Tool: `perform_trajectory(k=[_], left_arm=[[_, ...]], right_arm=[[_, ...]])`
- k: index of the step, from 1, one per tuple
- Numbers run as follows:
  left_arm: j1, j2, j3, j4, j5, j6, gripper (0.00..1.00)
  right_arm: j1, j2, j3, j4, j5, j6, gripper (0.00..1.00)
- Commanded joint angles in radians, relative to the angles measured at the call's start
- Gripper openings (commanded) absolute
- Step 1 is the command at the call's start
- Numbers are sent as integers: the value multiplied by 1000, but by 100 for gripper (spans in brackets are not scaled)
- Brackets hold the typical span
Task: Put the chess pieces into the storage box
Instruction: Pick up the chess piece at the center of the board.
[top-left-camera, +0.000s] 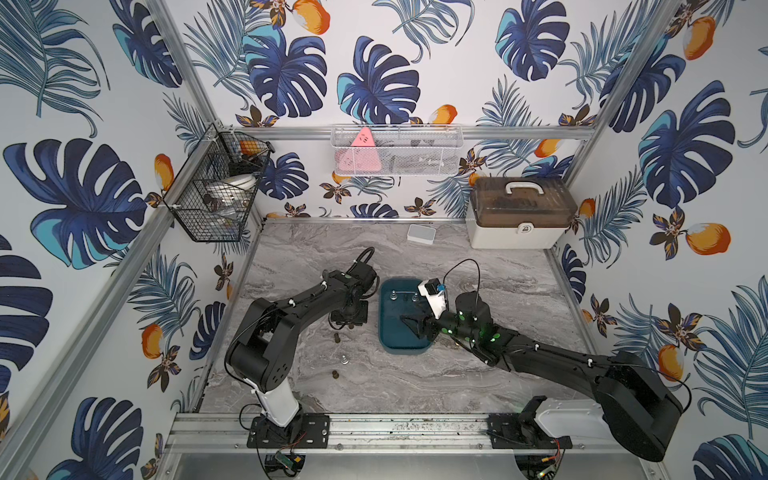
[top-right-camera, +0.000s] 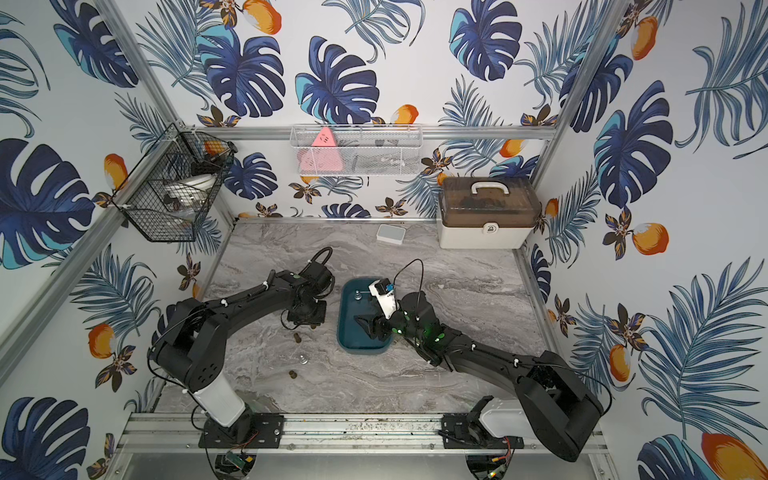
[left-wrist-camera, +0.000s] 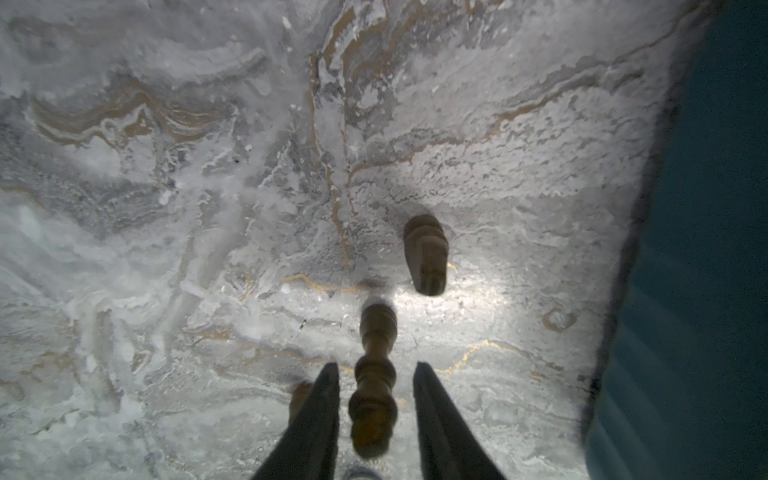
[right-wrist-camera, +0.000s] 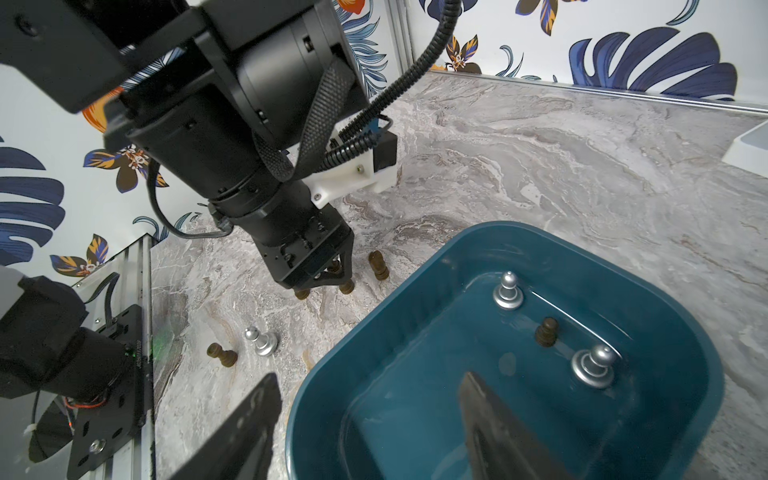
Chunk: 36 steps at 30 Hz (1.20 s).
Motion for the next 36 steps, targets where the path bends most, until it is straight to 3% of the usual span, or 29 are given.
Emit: perform_trajectory(k=[1, 25, 28, 36], left_arm=[[-1, 2, -1, 12, -16, 0, 34], [-2, 22, -14, 30, -52, 14, 22], [-1, 20, -14, 27, -47, 16, 15], [-1, -30, -3, 7, -52, 16, 15]], right_arm=[[5, 0, 6, 23, 13, -12, 70], [18, 0, 8, 18, 3, -23, 70], [20, 0, 9, 16, 8, -23, 70], [23, -2, 10, 14, 19, -23, 70]])
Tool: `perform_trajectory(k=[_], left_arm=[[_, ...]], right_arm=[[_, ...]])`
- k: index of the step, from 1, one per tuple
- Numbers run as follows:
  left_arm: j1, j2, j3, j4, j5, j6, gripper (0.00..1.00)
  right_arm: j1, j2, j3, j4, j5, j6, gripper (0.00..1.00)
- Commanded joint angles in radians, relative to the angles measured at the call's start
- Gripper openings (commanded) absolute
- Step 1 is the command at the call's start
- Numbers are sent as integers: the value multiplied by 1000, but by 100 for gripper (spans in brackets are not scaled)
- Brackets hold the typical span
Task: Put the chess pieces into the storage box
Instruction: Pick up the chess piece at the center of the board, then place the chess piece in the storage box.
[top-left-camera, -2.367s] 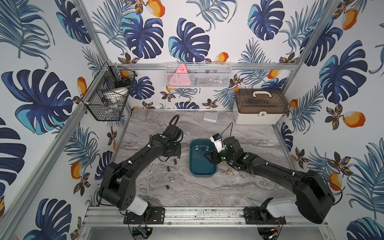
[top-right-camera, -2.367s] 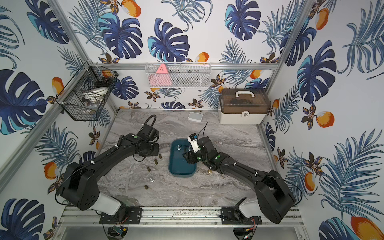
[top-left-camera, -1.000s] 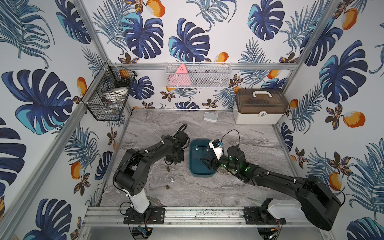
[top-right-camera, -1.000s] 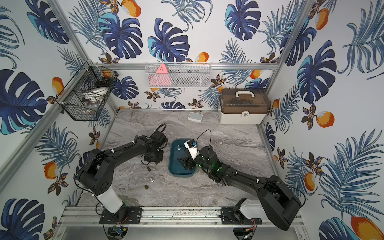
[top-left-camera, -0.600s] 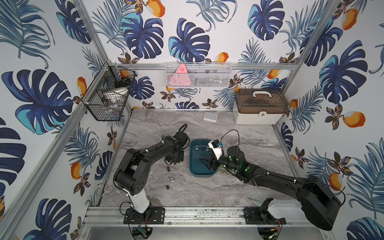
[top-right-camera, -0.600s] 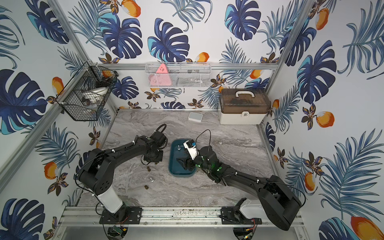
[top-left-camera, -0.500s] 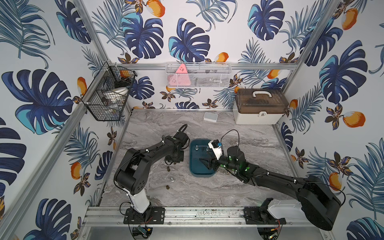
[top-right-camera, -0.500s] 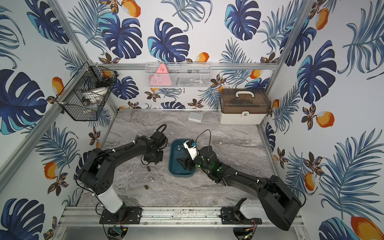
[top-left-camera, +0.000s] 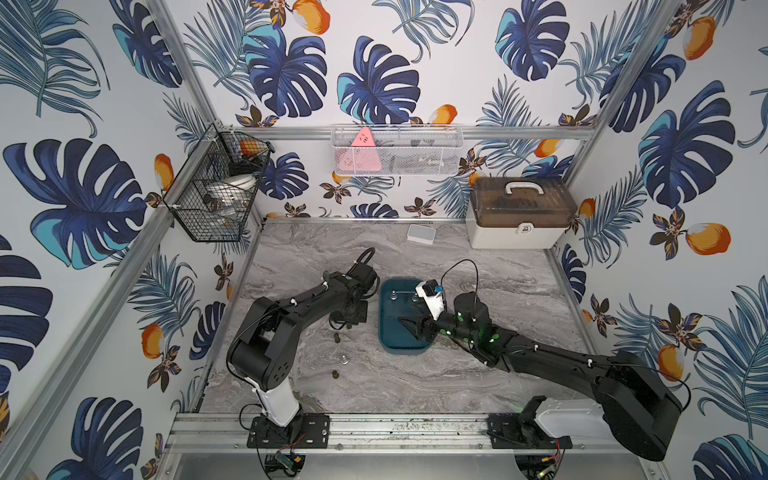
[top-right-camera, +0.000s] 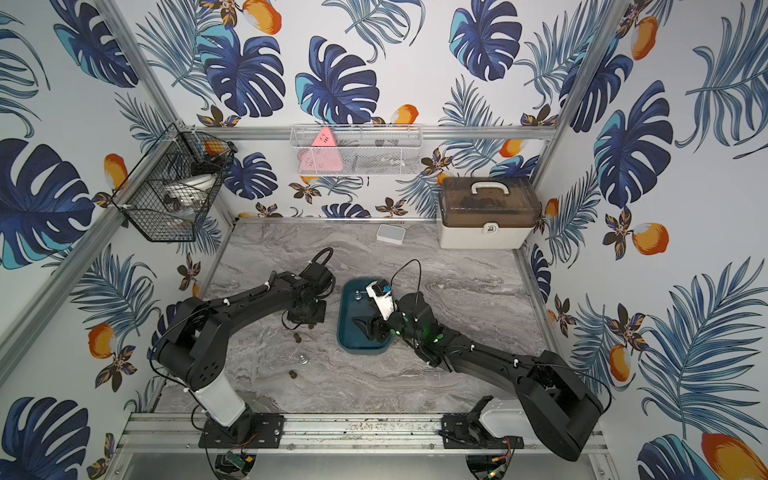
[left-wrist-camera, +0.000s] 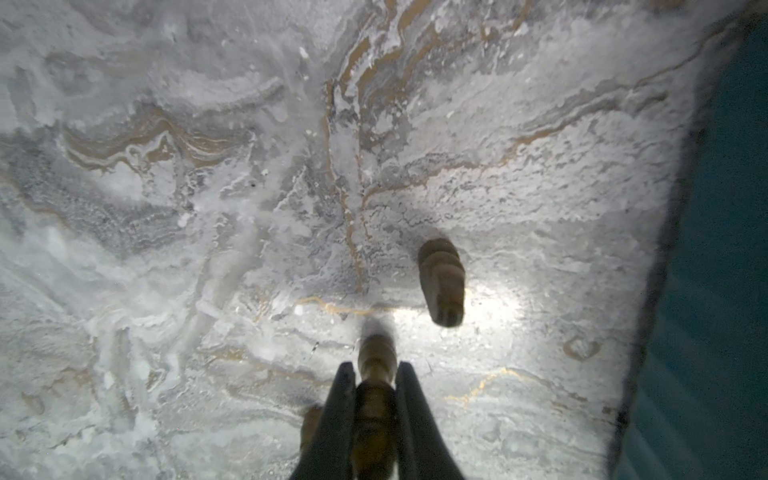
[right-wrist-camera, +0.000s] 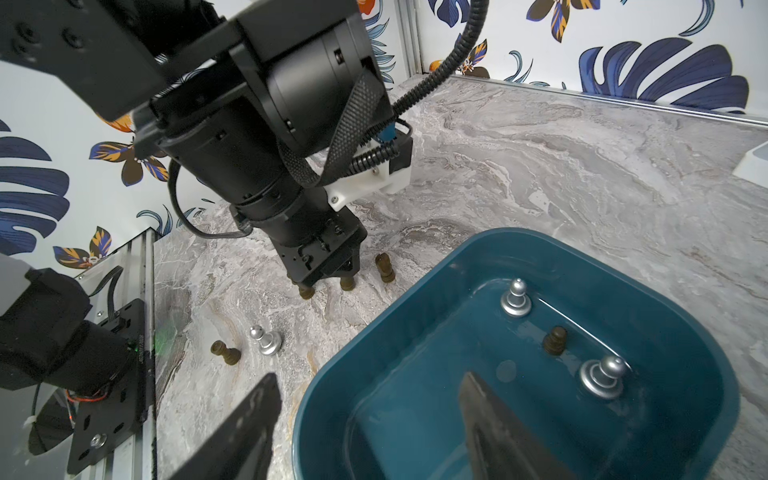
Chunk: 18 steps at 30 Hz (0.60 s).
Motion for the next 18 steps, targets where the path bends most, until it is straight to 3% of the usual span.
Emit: perform_trajectory(k=[1, 7, 11, 18], left_arm=[[-1, -38, 11, -29, -2, -1, 14], [-23, -132, 77, -75, 50, -4, 13], [-84, -161, 177, -117, 49, -12, 14], [-202, -47, 332, -145, 38, -1, 14]], right_arm=[[3, -7, 0, 16, 13, -10, 70], [3, -55, -50, 75, 89, 16, 71], [1, -86, -83, 95, 234, 56, 72], [2, -148, -157, 164, 373, 77, 72]])
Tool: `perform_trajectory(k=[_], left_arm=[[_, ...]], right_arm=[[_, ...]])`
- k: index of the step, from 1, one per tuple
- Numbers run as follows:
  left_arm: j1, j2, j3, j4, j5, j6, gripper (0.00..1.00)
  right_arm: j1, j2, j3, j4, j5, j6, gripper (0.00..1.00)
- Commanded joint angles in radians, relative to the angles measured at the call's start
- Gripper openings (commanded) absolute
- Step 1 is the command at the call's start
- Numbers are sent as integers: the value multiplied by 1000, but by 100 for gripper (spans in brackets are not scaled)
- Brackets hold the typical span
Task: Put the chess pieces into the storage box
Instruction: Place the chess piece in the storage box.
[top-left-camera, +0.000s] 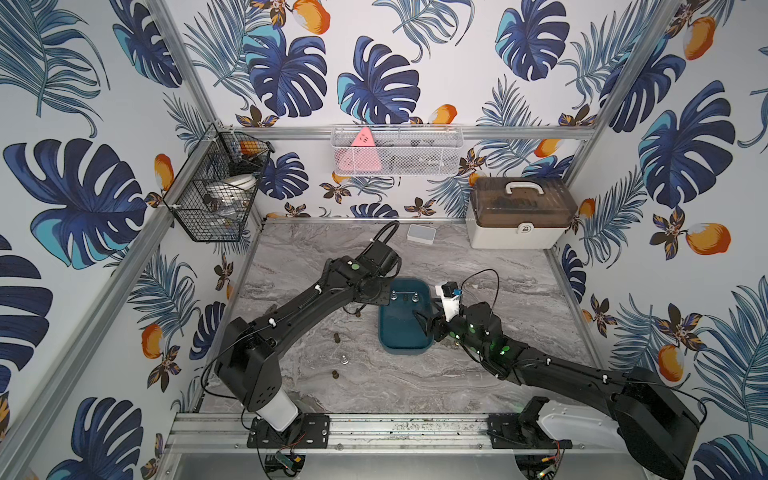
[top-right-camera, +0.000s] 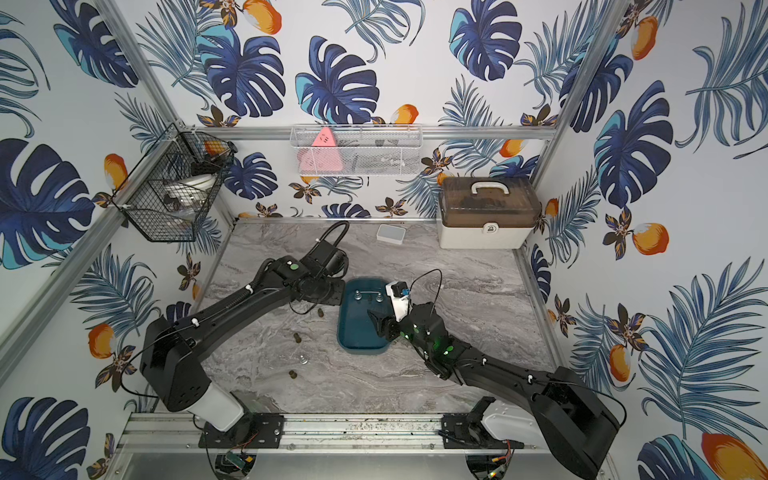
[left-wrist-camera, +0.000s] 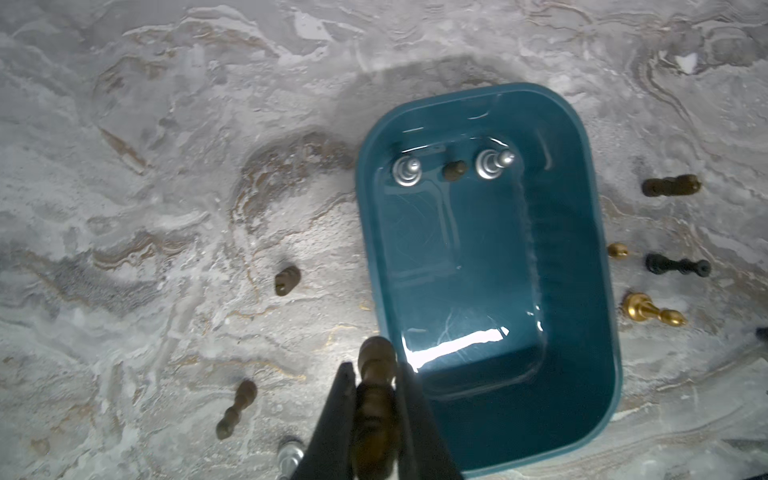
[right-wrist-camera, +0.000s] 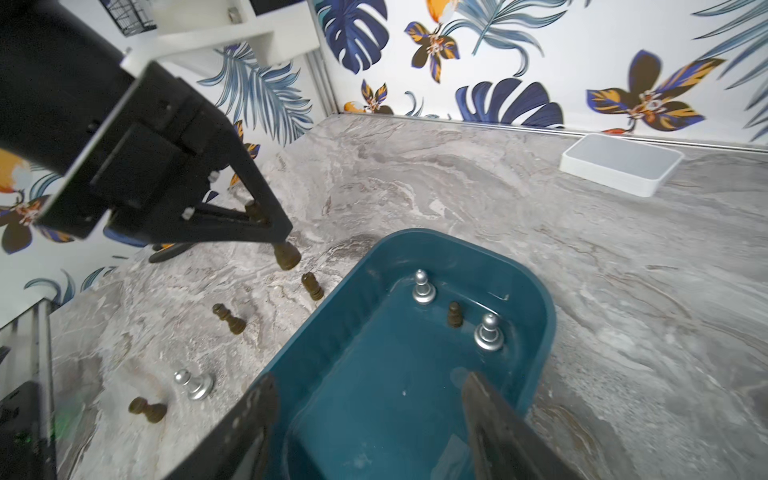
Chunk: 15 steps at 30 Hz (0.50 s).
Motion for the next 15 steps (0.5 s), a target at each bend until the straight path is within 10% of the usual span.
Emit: perform_trajectory(k=[1, 15], left_arm=[[-26, 51, 27, -15, 3, 0, 14], [-36, 265, 106, 104, -1, 59, 13]], right_arm=[[1, -23, -24, 85, 98, 22, 73], [0, -28, -27, 79, 131, 29, 74]])
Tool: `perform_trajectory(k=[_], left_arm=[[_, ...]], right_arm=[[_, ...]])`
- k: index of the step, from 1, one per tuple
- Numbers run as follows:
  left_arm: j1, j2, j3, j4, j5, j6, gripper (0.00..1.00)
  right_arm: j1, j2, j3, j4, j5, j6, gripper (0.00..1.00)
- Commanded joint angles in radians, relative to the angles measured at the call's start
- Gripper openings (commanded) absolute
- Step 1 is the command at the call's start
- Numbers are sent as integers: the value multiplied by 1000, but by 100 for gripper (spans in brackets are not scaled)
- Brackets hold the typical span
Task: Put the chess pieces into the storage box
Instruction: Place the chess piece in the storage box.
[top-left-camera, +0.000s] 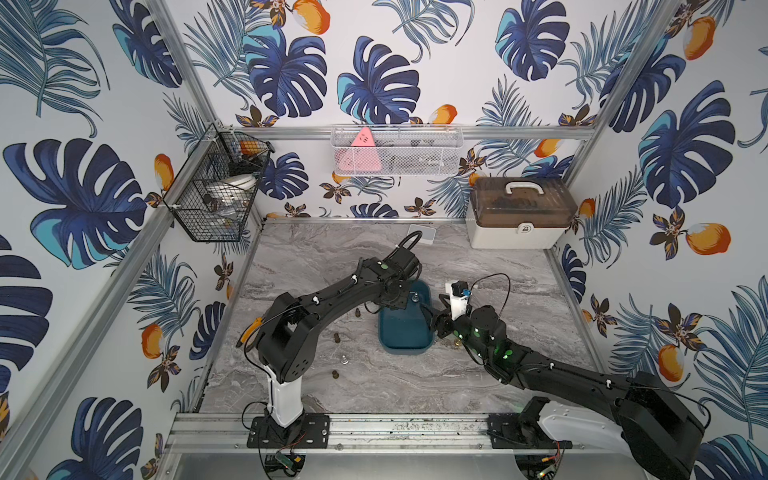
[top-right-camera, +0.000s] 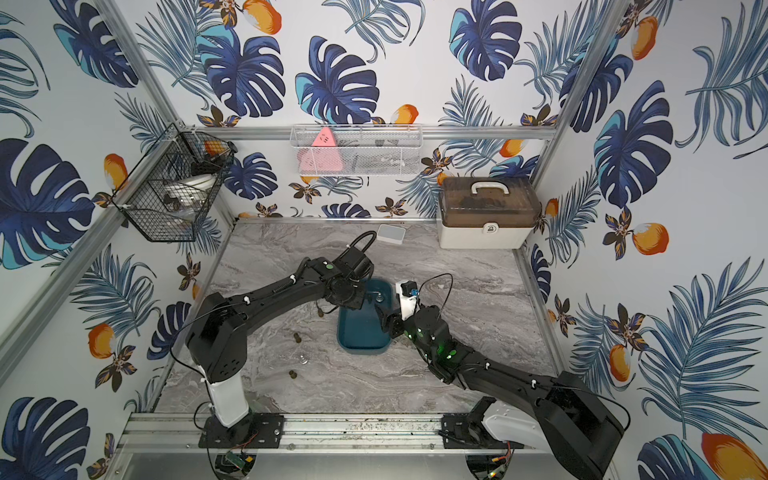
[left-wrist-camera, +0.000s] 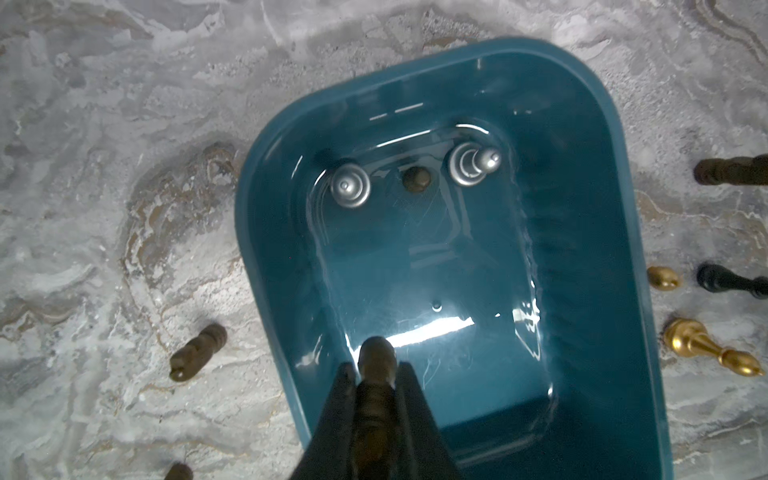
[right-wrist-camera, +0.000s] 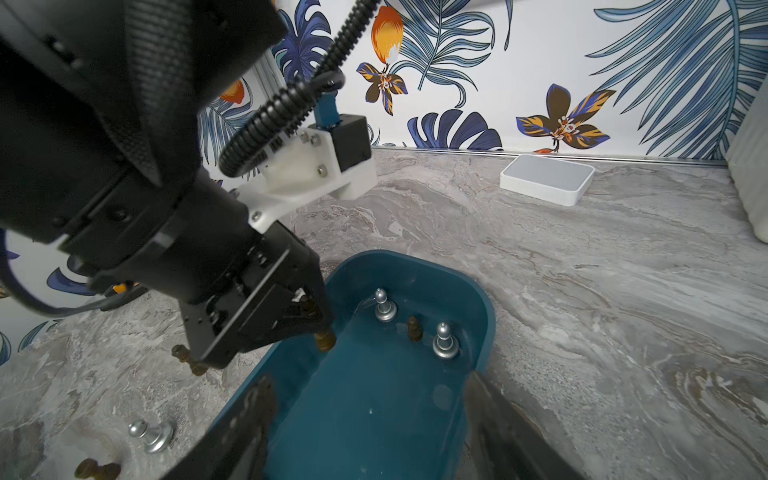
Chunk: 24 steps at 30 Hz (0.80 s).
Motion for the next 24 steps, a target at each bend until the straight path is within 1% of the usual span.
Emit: perform_trajectory(k=[1, 9, 18, 24], left_arm=[[1, 28, 20, 33, -15, 28, 13], [7, 121, 55, 34, -10, 24, 13], [45, 126, 14, 71, -17, 29, 13], [51, 133, 12, 73, -12, 32, 13]], right_arm=[[0, -5, 0, 35, 15, 4, 74], [0, 6, 5, 36, 8, 0, 74], [0, 22, 19, 22, 2, 3, 74], [0, 22, 20, 17, -6, 5, 74]])
